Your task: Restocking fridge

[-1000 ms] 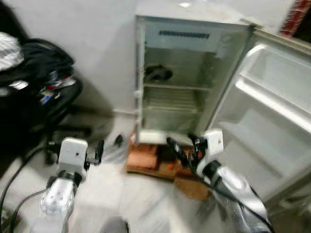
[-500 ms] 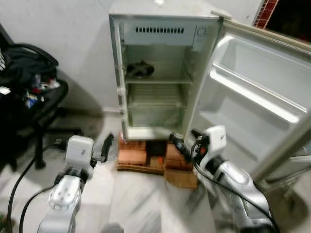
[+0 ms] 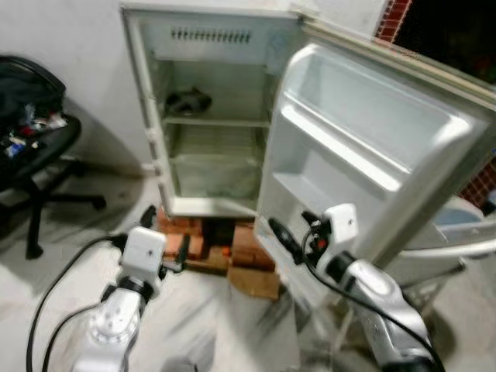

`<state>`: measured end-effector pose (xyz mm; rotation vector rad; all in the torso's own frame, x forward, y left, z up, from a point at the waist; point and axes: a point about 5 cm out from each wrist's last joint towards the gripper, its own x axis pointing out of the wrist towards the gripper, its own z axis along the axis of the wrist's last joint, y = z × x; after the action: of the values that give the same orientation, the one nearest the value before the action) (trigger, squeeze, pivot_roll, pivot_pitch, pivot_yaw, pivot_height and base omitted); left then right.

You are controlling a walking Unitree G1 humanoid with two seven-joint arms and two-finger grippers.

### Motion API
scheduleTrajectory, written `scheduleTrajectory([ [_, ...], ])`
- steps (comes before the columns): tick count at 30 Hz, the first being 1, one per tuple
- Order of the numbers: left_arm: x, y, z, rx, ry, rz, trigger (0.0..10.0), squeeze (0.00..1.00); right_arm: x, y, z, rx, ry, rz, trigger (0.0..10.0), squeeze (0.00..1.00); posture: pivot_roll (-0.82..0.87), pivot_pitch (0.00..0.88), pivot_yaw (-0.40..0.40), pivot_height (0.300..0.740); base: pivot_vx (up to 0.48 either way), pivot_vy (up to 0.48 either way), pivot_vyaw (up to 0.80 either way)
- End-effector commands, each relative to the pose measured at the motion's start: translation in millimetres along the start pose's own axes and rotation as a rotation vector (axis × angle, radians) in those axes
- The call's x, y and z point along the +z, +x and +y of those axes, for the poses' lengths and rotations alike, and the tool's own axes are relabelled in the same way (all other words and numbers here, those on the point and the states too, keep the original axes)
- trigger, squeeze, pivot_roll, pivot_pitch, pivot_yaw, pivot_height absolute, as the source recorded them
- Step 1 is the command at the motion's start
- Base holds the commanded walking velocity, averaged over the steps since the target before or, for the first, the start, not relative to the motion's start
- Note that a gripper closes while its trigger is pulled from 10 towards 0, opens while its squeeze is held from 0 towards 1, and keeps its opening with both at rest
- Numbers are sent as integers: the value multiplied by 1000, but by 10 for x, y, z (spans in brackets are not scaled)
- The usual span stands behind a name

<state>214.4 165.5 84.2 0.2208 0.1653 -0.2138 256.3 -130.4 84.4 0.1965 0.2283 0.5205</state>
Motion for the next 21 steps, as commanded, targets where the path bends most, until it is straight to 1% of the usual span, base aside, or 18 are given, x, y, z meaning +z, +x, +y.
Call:
scheduleTrajectory([
  [1,17,-18,68,16,21,-6,10000,0,-16,47,84,53,21,13,10000,0,138,11,-42,740,-304,-371,0],
  [6,22,-13,58,8,39,-9,10000,0,-37,56,91,74,31,30,10000,0,139,11,-43,740,-302,-373,0],
  [8,11,-15,54,4,71,-7,10000,0,-35,63,73,66,39,29,10000,0,140,13,-41,740,-131,-411,0],
  [10,3,-18,55,5,82,-5,10000,0,-21,66,58,57,39,22,10000,0,140,14,-40,740,0,-442,0],
  [11,-51,-30,84,27,127,29,10000,0,19,72,23,25,9,4,10000,0,139,15,-39,740,0,-480,0],
  [13,-64,-37,95,31,124,32,10000,0,38,79,5,9,1,-5,10000,0,137,17,-37,740,0,-480,0],
  [14,-78,-42,111,37,102,34,10000,0,65,93,-18,-13,-5,-19,10000,0,135,17,-36,740,0,-472,0],
  [15,-93,-42,130,49,93,40,10000,0,92,109,-41,-33,-9,-31,10000,0,132,18,-36,740,368,-304,0],
  [17,-96,-15,161,65,83,36,10000,0,183,162,-141,-106,-28,-70,10000,0,134,19,-37,740,424,0,0],
  [20,-70,21,172,76,69,27,10000,0,242,194,-192,-141,-41,-98,10000,0,137,19,-38,740,396,-81,0],
  [21,-64,27,178,84,76,26,10000,0,261,205,-208,-154,-36,-108,10000,0,138,19,-38,740,0,0,0],
])
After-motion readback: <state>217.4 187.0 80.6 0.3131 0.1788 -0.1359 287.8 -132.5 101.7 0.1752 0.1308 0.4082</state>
